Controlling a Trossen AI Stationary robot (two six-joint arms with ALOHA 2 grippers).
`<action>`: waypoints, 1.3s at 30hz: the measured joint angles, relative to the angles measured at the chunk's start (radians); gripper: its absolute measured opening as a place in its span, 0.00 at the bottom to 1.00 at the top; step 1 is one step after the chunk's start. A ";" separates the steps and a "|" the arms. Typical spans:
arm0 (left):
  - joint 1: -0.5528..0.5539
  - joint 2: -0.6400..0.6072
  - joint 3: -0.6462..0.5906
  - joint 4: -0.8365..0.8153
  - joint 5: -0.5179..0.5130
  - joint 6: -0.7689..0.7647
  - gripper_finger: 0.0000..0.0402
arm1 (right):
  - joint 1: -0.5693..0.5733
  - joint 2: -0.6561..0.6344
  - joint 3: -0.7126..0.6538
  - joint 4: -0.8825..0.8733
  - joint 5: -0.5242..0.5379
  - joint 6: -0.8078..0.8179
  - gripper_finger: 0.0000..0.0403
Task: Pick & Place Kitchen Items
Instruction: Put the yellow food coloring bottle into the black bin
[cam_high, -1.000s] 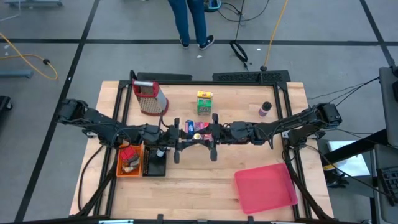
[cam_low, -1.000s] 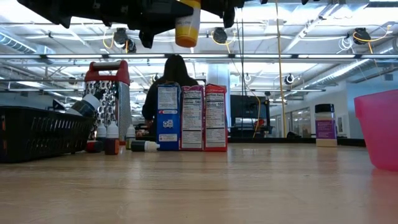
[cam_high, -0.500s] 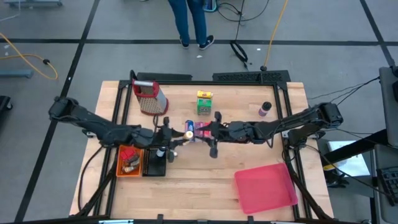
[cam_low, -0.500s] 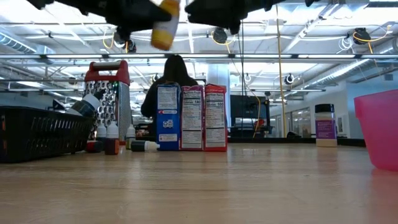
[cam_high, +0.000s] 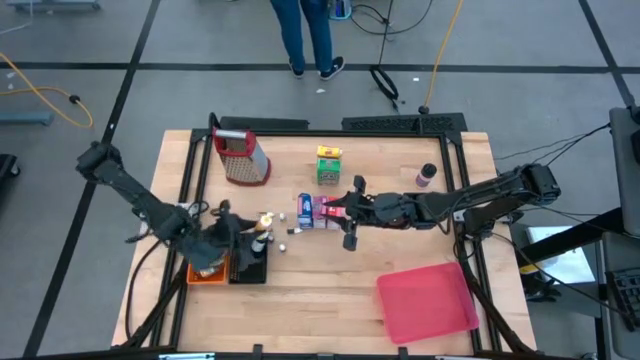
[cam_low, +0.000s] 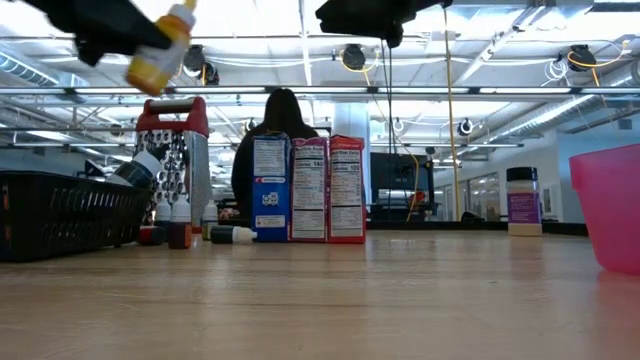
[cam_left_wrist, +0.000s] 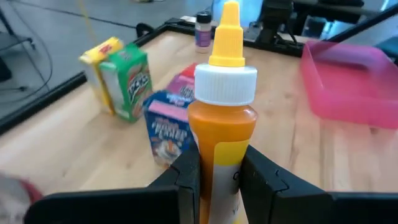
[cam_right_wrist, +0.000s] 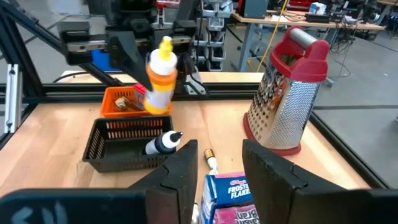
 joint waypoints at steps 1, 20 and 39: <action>-0.034 0.002 0.000 -0.035 -0.032 -0.057 0.17 | 0.000 0.000 0.000 0.000 0.000 0.002 0.29; -0.328 0.266 -0.001 -0.439 -0.210 -0.977 0.17 | 0.000 0.000 0.000 0.001 -0.002 0.018 0.29; -0.341 0.504 -0.002 -0.603 -0.141 -1.387 0.17 | 0.000 0.001 0.000 0.001 -0.004 0.015 0.29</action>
